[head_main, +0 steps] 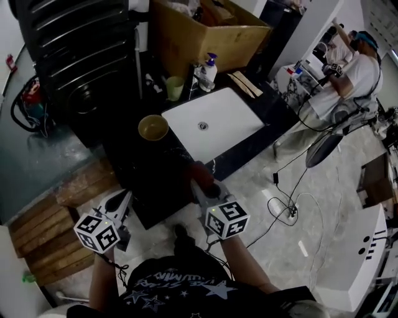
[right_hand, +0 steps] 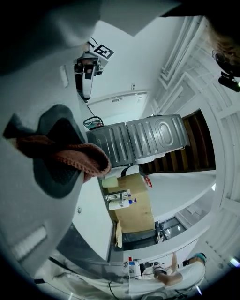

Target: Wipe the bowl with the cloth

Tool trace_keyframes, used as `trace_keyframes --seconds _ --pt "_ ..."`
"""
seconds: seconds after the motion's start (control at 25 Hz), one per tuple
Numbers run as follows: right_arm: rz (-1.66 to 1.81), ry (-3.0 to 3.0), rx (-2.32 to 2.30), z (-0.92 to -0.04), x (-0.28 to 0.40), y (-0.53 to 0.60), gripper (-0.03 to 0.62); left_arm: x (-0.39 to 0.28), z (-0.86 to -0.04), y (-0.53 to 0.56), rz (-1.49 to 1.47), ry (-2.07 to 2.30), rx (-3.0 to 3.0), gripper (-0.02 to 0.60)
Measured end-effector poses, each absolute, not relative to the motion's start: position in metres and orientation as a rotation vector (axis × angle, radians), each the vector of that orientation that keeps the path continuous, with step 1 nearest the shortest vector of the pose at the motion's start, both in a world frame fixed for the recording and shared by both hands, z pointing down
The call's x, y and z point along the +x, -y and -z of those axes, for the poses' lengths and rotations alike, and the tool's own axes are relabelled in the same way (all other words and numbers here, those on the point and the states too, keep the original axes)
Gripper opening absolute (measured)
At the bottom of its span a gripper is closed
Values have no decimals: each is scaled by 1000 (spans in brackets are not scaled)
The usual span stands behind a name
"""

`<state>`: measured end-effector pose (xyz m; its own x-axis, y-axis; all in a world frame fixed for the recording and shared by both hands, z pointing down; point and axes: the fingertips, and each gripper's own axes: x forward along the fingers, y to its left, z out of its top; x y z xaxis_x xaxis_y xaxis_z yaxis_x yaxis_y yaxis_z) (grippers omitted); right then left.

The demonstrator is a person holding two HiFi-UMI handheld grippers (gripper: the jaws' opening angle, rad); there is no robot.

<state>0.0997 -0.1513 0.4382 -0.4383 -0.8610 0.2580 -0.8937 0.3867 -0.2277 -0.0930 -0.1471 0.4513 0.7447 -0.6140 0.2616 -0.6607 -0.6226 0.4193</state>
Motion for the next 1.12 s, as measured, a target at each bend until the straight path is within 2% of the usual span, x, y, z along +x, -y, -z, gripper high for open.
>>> trace_keyframes --seconds 0.48,0.84,1.12 --pt "-551 2614 1465 -445 152 213 55 -51 -456 194 -166 1123 2329 8" --pt "-504 2663 1351 -449 140 239 54 -50 -453 223 -198 1231 2276 8" --pt "-502 2605 1429 -450 139 263 54 -59 -456 253 -117 1207 2229 9"
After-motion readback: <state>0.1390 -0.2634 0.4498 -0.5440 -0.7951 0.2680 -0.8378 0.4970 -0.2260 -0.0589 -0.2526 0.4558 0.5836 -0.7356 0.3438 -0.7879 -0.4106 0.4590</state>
